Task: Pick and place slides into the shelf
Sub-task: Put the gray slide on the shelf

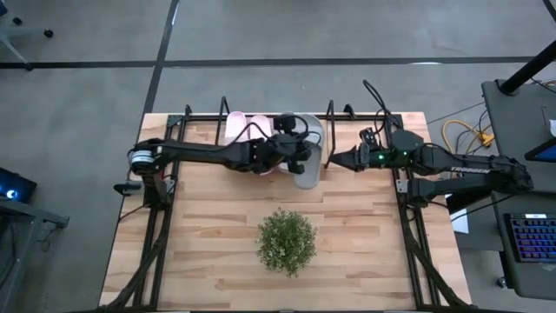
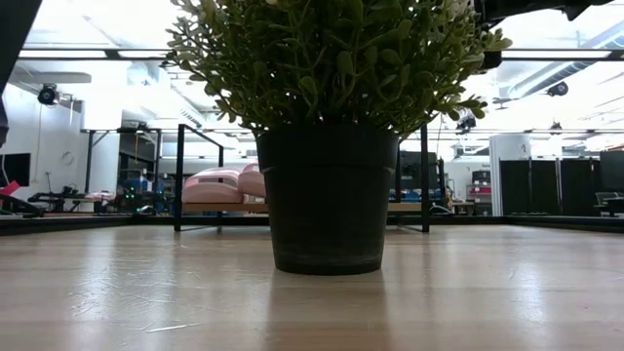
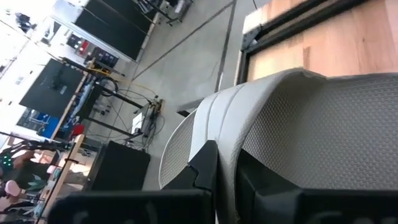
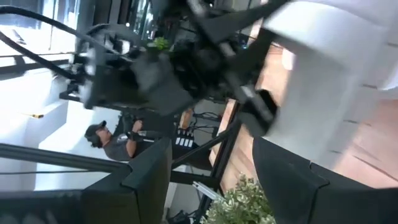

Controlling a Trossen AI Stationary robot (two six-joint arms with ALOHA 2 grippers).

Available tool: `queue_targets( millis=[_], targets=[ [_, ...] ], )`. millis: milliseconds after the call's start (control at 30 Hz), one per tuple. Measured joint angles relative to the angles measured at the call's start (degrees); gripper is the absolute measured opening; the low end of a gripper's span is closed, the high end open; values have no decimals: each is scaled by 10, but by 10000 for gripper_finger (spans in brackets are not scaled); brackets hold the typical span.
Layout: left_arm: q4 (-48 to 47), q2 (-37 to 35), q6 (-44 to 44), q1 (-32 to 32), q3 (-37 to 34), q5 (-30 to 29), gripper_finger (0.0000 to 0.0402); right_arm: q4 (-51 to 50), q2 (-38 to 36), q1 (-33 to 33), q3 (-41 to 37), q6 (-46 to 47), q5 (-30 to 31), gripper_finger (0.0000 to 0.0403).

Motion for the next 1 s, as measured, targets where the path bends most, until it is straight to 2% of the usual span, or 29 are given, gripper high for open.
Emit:
queue_targets(
  millis=[333,600,800,1000],
  targets=[
    [5,56,-1,46,34,27,0,0,4,1,53,-21,3,215],
    [54,64,-4,84,37,64,0,-2,5,1,91,-34,4,215],
    [59,66,-7,102,33,86,0,-5,5,1,104,-42,10,215],
    [67,96,-20,105,40,110,0,-5,13,1,108,-47,17,215]
  ],
)
